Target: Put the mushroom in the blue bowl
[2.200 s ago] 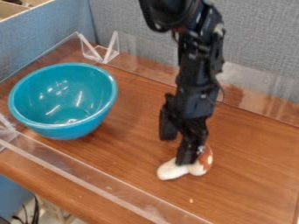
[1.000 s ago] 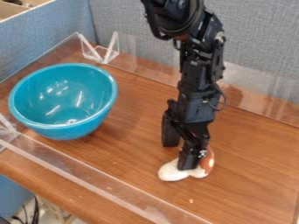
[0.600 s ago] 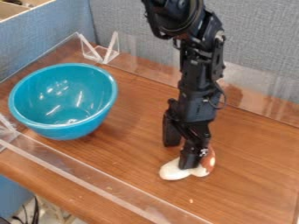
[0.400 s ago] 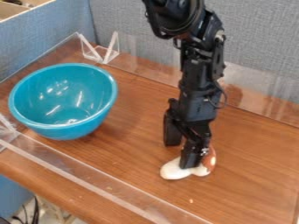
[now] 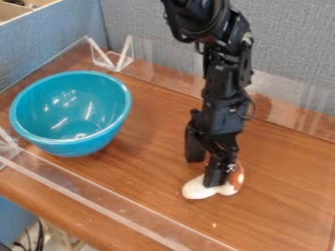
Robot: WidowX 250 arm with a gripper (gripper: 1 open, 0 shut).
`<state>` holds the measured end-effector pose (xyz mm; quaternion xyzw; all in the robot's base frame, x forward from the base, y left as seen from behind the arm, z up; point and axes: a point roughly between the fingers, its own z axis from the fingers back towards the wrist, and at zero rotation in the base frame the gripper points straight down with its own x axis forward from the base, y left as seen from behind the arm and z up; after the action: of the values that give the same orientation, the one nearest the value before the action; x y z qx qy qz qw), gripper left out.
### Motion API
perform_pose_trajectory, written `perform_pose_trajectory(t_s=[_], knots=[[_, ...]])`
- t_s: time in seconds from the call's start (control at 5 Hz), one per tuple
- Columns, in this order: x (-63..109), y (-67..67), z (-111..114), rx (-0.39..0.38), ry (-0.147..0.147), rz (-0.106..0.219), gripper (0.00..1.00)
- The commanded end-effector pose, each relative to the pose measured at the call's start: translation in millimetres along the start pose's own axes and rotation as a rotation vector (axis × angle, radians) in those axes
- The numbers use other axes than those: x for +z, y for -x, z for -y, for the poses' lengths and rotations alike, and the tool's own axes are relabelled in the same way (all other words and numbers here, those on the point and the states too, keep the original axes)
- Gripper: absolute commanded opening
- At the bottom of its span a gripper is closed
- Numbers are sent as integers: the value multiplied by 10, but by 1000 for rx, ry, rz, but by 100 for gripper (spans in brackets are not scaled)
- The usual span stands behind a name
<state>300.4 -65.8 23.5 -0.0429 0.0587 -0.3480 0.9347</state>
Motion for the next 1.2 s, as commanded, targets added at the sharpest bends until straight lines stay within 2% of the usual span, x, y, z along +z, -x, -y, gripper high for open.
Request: perform_pose_trajectory(t_s=[0.0, 0.4, 0.6, 0.8, 1.0], knots=[[-61, 7, -59, 15, 6, -3, 100], [-66, 5, -75, 21, 15, -4, 100], [-71, 10, -78, 21, 18, -11, 0], [-70, 19, -80, 16, 19, -15, 0], [57, 59, -90, 27, 18, 10, 0]])
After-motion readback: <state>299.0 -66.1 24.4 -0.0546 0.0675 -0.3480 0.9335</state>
